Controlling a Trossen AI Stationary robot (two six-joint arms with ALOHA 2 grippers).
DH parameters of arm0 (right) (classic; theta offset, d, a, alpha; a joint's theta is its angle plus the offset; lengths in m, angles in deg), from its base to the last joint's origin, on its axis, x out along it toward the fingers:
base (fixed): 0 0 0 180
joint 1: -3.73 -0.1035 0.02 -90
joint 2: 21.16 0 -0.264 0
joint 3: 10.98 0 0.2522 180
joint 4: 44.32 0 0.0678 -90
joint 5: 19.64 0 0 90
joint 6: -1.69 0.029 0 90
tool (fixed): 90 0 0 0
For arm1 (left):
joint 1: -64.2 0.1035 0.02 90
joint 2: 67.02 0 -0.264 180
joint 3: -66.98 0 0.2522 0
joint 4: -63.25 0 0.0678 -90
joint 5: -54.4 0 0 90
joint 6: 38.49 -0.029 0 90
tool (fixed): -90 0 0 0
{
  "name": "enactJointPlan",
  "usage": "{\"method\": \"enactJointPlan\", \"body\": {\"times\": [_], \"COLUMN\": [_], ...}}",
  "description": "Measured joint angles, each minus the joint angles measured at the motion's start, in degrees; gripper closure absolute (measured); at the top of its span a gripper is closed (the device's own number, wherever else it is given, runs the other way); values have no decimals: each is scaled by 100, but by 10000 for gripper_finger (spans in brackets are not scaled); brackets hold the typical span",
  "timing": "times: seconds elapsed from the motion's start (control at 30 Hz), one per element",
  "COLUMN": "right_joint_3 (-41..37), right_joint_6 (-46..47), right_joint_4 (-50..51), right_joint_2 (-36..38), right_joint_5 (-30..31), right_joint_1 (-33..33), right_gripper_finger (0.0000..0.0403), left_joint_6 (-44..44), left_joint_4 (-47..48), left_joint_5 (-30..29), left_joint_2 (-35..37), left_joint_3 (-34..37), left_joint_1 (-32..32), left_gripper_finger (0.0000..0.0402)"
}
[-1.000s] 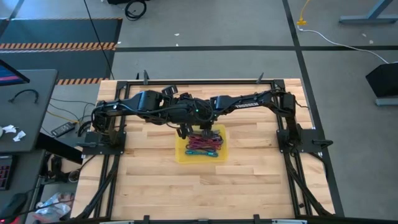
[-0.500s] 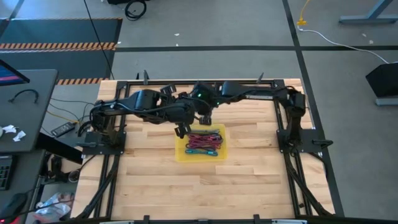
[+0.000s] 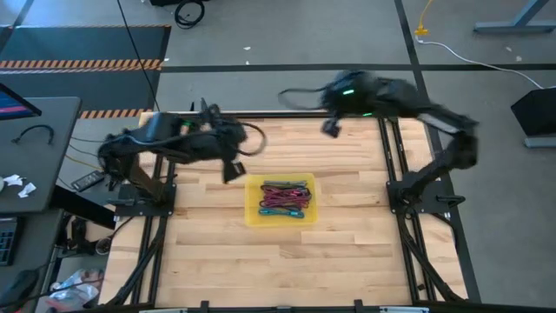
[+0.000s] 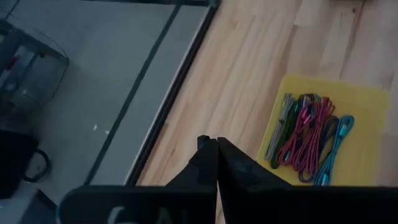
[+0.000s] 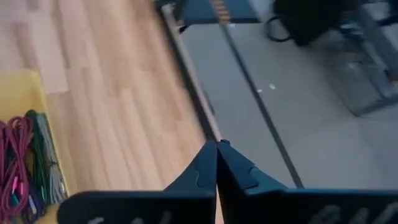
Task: Pick and place USB-C Cables
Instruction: Return to Home Position
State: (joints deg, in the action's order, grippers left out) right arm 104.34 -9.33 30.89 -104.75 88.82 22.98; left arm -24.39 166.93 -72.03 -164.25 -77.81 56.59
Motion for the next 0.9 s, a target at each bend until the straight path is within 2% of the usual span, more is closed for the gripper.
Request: {"method": "enactJointPlan", "body": {"times": [0.07,0.17,0.3,0.37,0.5,0.63,0.77,0.9], "right_joint_3": [0,0,-9,-111,-595,-1590,-2981,-4404], "right_joint_6": [189,469,874,1113,1616,1999,2326,2908], "right_joint_4": [224,545,701,666,448,-323,-1497,-2620], "right_joint_2": [529,1381,2567,3122,4277,5395,6417,7250], "right_joint_5": [63,12,-249,-569,-1398,-2223,-2879,-3280], "right_joint_1": [83,187,152,98,36,46,129,224], "right_gripper_finger": [400,401,401,402,402,402,402,402], "left_joint_6": [201,865,2172,2682,2818,2701,2747,2553], "left_joint_4": [4,-1,-244,-826,-3129,-5442,-7619,-10437], "left_joint_5": [3,0,-88,-137,-137,13,407,623], "left_joint_2": [450,1311,2632,3336,4636,5679,6240,6306], "left_joint_3": [377,1303,3205,4314,6541,8534,10218,11633], "left_joint_1": [-60,-279,-818,-1141,-1589,-1702,-1702,-1695], "left_gripper_finger": [399,400,400,400,401,401,401,401]}}
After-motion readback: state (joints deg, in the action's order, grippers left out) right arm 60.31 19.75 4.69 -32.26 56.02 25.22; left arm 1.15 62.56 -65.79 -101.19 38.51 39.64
